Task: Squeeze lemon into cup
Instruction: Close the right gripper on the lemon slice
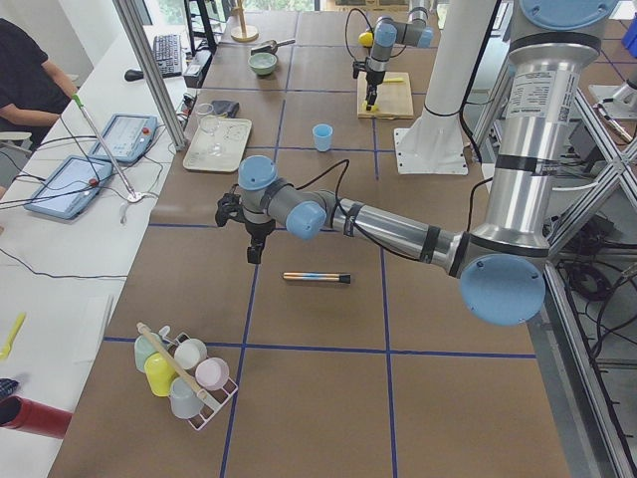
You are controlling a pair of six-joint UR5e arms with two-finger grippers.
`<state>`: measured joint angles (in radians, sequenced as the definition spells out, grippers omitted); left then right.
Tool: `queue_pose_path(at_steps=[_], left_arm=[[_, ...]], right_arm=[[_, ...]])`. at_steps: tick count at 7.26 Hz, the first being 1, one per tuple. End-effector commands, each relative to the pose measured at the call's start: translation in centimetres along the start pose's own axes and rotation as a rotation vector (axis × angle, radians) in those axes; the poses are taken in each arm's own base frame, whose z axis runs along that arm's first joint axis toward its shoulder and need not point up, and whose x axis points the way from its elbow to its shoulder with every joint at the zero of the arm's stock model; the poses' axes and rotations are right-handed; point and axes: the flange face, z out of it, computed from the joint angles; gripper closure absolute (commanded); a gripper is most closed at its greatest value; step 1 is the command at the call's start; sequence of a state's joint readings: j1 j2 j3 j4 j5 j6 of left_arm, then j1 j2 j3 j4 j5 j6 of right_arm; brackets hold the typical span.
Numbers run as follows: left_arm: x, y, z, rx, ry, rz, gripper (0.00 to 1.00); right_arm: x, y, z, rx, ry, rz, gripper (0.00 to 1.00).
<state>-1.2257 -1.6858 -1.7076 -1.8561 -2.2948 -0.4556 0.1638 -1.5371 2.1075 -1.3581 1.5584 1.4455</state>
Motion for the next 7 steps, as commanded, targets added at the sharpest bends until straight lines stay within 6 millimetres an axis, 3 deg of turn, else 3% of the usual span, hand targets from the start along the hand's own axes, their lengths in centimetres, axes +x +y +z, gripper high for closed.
queue_pose_path(at_steps=[1,4,7], left_arm=[[0.3,-0.1,-0.3,0.007,0.002,0.004,0.00],[0.7,-0.3,-0.6,0.013,0.005,0.001,0.00],[0.9,-0.4,-0.7,0.014,0.005,0.001,0.00]], right_arm=[[0.0,-0.1,-0.9,-0.001,-0.013,0.002,0.60],[0.0,-0.2,-2.1,-0.024,-0.033,0.007,0.59],[0.4,-2.7,-3.6,-0.017,-0.054,0.046,0.58]])
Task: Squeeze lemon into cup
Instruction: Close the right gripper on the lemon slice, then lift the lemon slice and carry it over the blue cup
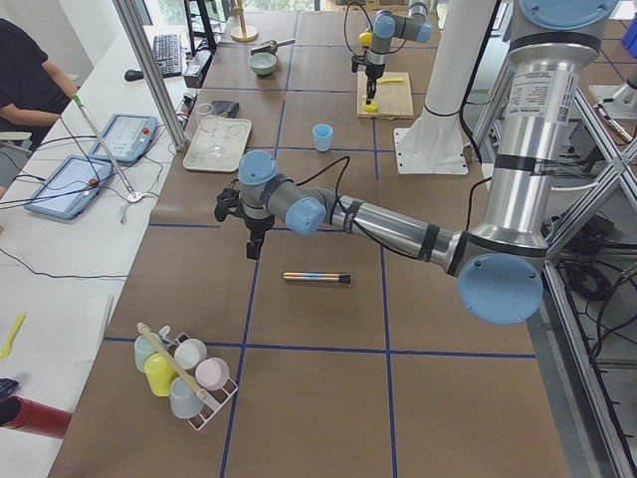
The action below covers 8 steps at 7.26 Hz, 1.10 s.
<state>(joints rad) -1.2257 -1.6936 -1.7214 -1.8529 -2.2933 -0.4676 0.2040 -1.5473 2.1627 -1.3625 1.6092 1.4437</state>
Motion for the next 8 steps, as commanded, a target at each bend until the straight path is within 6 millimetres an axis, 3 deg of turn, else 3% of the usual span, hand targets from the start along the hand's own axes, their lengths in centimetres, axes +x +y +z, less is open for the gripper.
queue_pose_path(at_steps=[1,4,6,8], left_arm=[[0.1,-0.1,-0.1,0.001,0.000,0.001,0.00],[0.5,-0.4,-0.3,0.005,0.003,0.005,0.00],[0.6,-0.4,-0.4,0.007,0.002,0.006,0.00],[0.4,-0.4,-0.2,0.005,0.001,0.004,0.00]], right_arm=[[0.6,-2.6,-1.8,0.001,-0.020,0.044,0.57],[-0.1,-5.4,-4.3,0.004,-0.075,0.081,0.53],[-2.7,-7.5,-5.7,0.010,-0.119,0.097,0.53],[-9.9,-11.2,-7.5,0.041,-0.118,0.121,0.53]])
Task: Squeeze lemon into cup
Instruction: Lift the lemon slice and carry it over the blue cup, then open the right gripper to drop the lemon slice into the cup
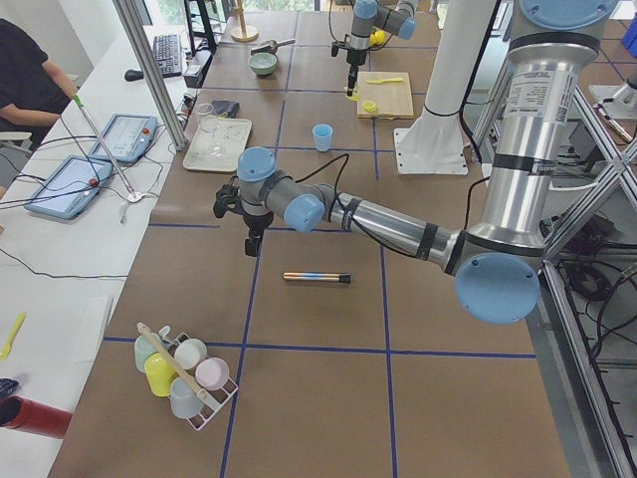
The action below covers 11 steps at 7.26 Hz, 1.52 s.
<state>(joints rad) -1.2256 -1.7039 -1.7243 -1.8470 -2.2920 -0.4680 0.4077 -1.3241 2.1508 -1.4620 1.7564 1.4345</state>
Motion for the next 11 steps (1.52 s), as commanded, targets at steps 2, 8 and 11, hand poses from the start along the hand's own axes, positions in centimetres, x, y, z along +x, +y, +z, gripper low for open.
queue_pose_path(at_steps=[2,8,11], left_arm=[[-0.1,0.0,0.1,-0.002,-0.001,-0.002,0.00],[-0.1,0.1,0.0,-0.001,-0.001,-0.001,0.00],[-0.1,0.1,0.0,-0.001,-0.001,-0.001,0.00]], right_arm=[[-9.3,-4.6,-0.6,0.050,0.005,0.031,0.53],[-16.9,-7.6,5.2,0.050,0.068,0.048,0.53],[-17.1,-7.5,5.2,0.048,0.065,0.050,0.52]])
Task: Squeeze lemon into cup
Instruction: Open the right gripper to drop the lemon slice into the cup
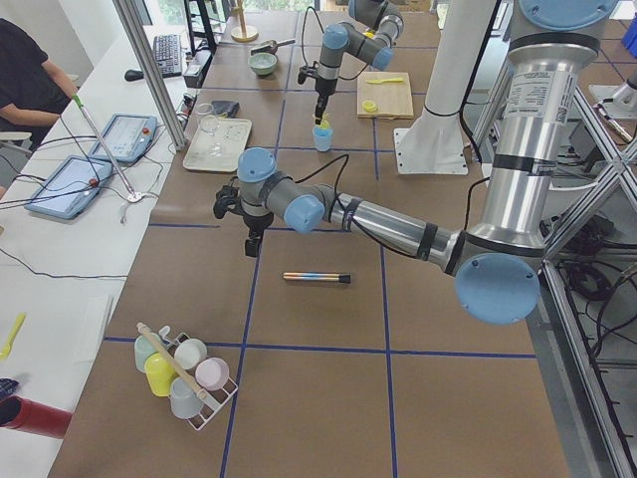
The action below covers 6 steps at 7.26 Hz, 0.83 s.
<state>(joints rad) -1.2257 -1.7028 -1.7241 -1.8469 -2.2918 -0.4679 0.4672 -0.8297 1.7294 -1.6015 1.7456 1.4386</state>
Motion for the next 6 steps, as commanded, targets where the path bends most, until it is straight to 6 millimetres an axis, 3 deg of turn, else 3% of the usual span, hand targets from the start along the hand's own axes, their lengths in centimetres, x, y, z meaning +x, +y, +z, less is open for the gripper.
queue_pose_path(at_steps=[1,6], left_arm=[[-0.01,0.00,0.00,0.001,-0.001,0.000,0.00],[0.05,-0.07,-0.04,0.002,-0.001,0.001,0.00]], right_arm=[[-0.17,0.00,0.15,0.000,0.002,-0.006,0.46],[-0.48,-0.10,-0.15,0.009,-0.050,-0.008,0.17]])
